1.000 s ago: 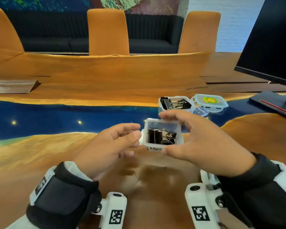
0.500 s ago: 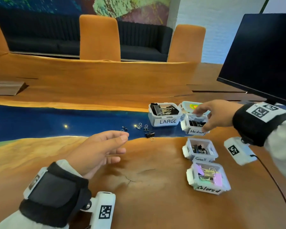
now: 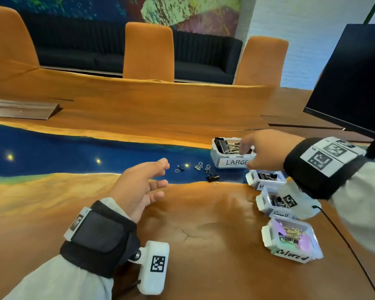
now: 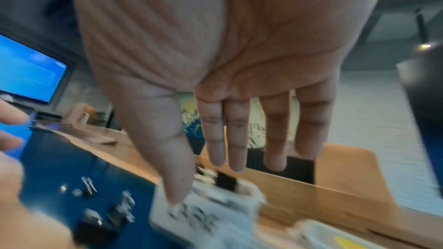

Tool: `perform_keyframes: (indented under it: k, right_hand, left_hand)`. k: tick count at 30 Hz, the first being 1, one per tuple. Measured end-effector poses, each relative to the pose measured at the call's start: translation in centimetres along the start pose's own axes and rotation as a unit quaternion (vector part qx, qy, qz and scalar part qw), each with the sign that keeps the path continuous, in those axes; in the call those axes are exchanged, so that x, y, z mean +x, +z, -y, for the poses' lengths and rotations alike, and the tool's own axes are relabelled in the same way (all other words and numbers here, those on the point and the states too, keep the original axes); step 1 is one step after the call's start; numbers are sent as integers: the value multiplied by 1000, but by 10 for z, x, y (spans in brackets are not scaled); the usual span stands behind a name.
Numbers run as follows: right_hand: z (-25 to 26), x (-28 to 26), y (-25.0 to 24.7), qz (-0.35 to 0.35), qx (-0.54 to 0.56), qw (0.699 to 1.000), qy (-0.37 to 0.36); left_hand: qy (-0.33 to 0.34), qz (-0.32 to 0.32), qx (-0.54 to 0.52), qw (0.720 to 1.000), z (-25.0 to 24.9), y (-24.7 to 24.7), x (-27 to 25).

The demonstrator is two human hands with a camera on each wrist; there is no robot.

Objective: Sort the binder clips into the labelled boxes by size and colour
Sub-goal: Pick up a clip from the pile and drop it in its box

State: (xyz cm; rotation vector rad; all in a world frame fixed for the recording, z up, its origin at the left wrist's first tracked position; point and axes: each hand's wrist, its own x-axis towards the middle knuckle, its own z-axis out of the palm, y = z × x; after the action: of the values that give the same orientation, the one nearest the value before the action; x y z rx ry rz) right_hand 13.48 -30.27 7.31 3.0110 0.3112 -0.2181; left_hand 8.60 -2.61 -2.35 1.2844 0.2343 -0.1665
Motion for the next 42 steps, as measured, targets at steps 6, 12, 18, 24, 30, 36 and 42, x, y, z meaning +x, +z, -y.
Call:
perform_keyframes:
  k: [6, 12, 18, 24, 30, 36, 42]
  right_hand:
    - [95, 51, 14, 3, 66, 994, -87]
    - [136, 112, 48, 24, 18, 999, -19]
    - [142, 115, 58, 40, -19, 999, -18]
    - [126, 45, 36, -82, 285, 954, -33]
    - [114, -17, 58, -158, 437, 885, -11]
    - [103, -27, 78, -142, 546, 826, -15]
    - [99, -29, 81, -81, 654, 752, -25]
  left_hand:
    - [-8, -55, -18, 998, 3, -6, 10]
    - [-34, -73, -32, 996, 3, -15, 16]
    - [-61, -52, -42, 996, 5, -11, 17]
    - [-26, -8, -89, 996, 8, 7, 4]
    - [3, 62, -28, 998, 14, 13, -4]
    - [16, 89, 58, 994, 16, 13, -6]
    - [21, 117, 70, 990, 12, 12, -8]
